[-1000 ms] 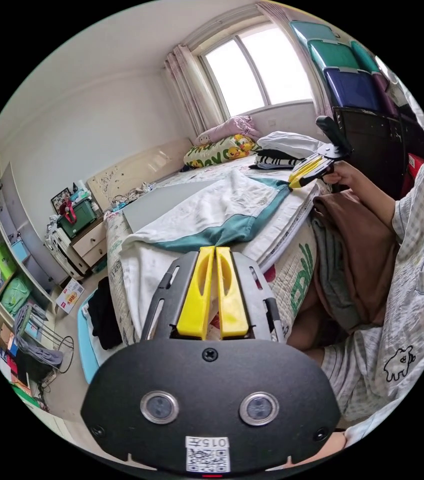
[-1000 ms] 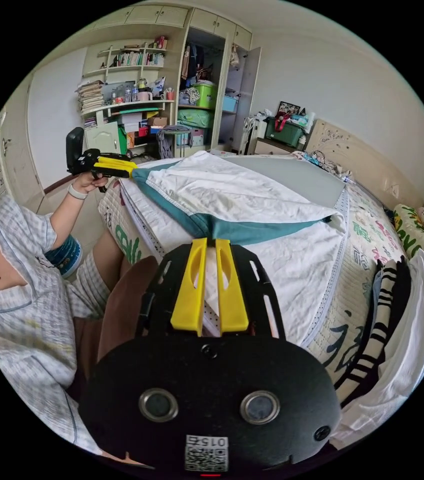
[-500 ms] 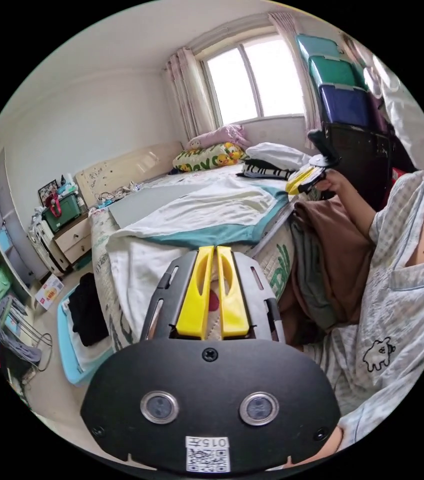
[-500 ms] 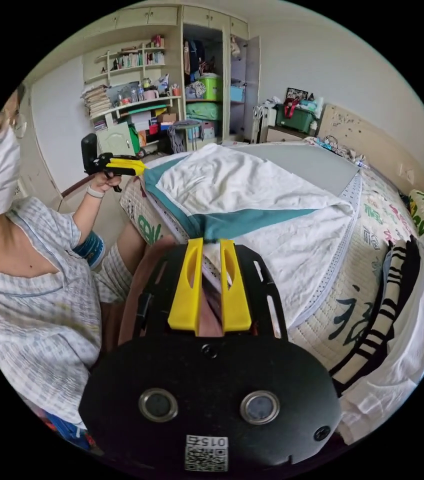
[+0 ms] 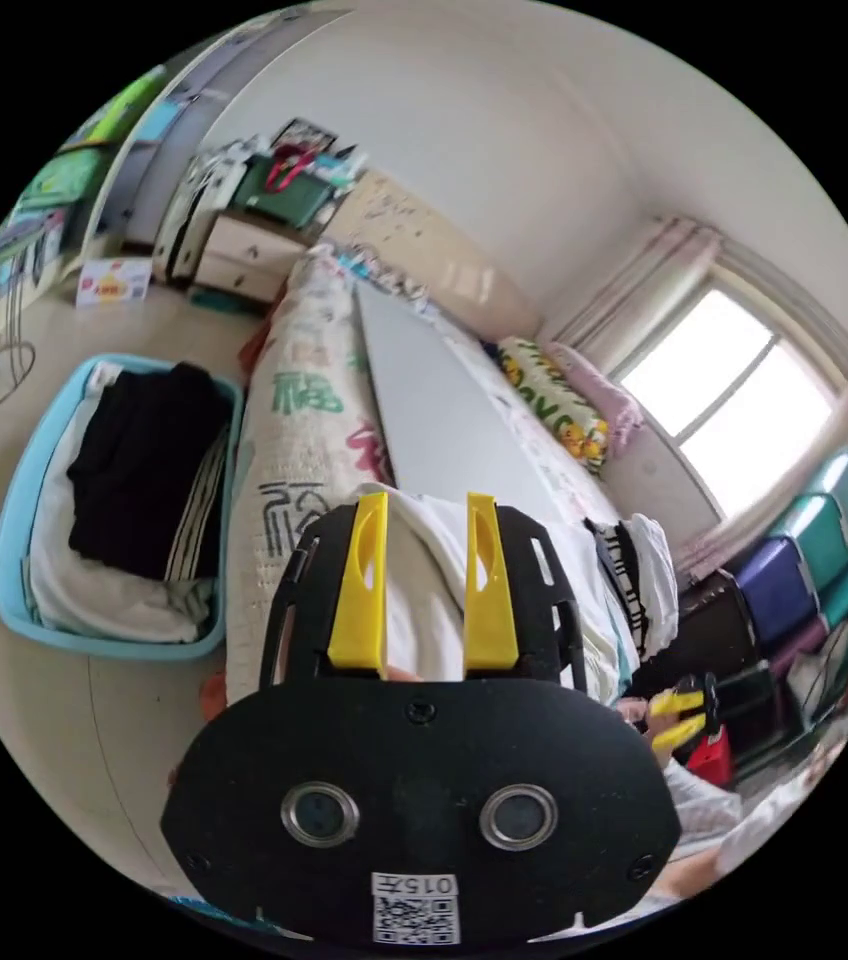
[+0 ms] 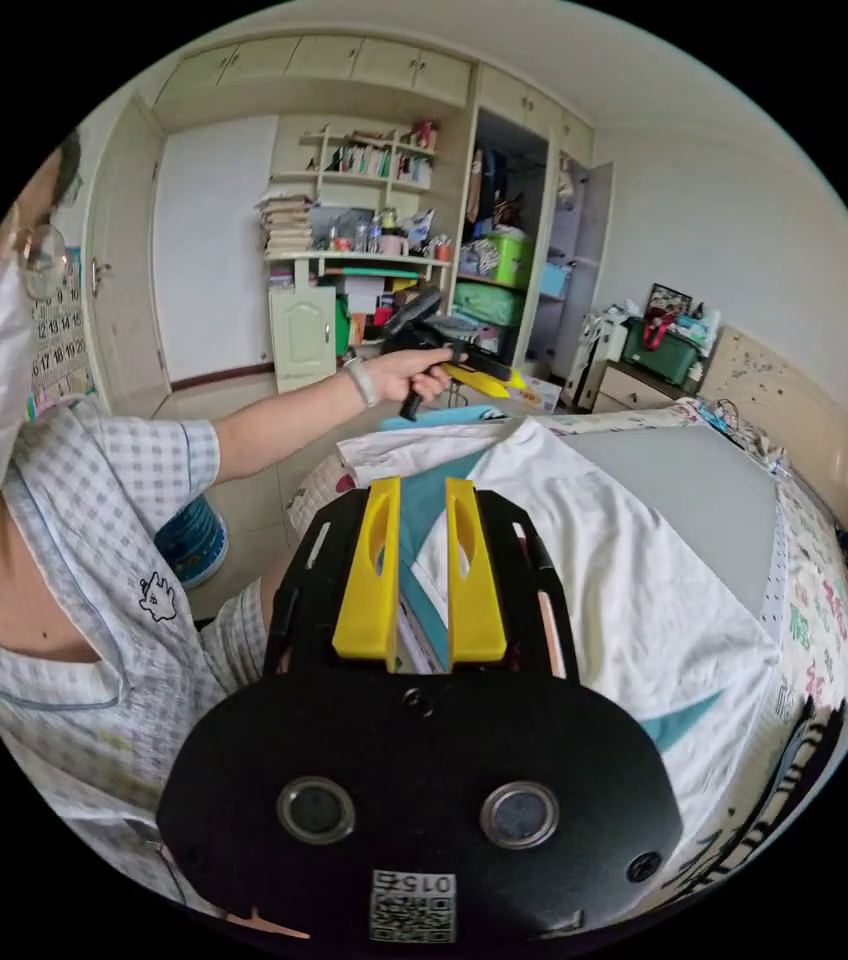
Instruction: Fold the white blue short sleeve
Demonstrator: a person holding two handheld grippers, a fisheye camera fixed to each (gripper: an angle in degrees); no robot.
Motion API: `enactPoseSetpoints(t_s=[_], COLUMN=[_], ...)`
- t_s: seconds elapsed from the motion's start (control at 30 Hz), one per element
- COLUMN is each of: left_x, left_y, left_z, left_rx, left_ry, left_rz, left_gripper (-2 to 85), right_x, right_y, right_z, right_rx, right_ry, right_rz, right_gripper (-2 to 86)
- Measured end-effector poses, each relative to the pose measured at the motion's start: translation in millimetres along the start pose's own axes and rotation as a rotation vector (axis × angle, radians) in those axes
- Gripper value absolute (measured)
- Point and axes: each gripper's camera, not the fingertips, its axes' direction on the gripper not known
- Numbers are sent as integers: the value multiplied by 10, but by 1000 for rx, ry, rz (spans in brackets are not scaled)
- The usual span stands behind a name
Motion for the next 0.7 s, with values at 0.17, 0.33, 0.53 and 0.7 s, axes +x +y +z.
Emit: enactPoseSetpoints(t_s=[0.17,0.33,0.53,0.7], left_x=[-341,-770,-1157,-1198], left_y=[-171,-13,60,96], left_z=[638,915,1211,1414], left_rx=[-72,-30,-50,-80], left_ry=[27,107,167,128], left_rz=[2,-37,-118,-106], left_gripper=[118,107,64,6], right_x=[-127,98,447,491], right_y=[-333,-284,-206,-185], right_z=[722,1014,1130,1107], right_rx=[-110,-100,-60,-28], right_ry=[40,4,-67,-34], right_rz=[-92,-38,34,-4], right_gripper=[95,89,81,20])
